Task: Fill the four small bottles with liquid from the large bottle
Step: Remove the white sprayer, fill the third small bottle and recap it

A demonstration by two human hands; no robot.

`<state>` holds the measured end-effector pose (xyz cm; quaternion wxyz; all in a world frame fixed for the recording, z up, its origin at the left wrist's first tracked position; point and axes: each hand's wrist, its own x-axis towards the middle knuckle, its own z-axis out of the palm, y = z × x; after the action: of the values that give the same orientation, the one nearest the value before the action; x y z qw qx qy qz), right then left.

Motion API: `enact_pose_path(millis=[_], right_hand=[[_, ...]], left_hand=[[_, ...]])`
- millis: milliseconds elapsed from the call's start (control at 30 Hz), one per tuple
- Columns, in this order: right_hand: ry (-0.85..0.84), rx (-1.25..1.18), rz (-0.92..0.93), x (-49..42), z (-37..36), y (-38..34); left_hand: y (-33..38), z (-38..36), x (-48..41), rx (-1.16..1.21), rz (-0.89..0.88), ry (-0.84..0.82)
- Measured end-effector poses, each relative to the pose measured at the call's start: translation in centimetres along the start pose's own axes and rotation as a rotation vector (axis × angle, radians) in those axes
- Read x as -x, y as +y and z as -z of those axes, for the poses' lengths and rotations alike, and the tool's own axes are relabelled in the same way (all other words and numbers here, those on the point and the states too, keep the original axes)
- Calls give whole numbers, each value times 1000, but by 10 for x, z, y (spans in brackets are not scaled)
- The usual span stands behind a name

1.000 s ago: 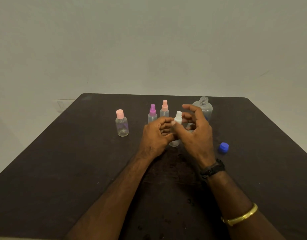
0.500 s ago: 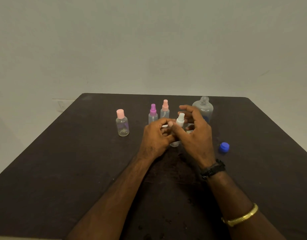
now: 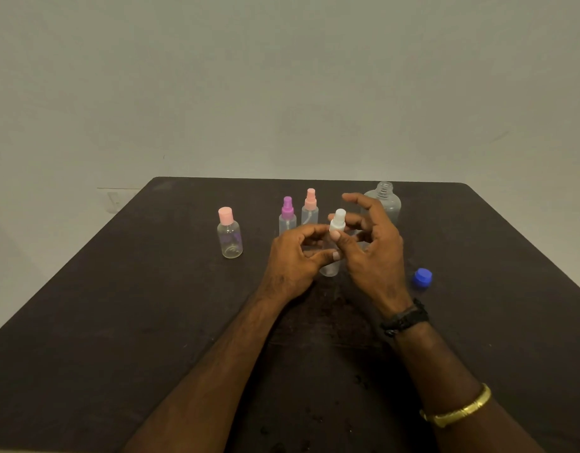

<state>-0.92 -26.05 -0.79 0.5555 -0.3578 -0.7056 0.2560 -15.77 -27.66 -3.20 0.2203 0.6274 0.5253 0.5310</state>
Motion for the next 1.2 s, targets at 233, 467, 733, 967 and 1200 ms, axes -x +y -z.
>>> enact_pose_path(millis=[233, 467, 733, 967, 1200], right_hand=[[62, -17, 77, -1, 0, -4], [210, -42, 161, -1, 2, -17], [329, -37, 205, -3, 9, -18], [312, 125, 144, -3, 9, -5], [236, 298, 119, -1, 7, 2]], left_hand=[[-1, -1, 2, -14, 22, -21], [-4, 1, 0, -38, 75, 5], [-7, 2, -2, -51, 107, 33], [-8, 3, -2, -49, 115, 80], [-2, 5, -1, -9, 123, 117]])
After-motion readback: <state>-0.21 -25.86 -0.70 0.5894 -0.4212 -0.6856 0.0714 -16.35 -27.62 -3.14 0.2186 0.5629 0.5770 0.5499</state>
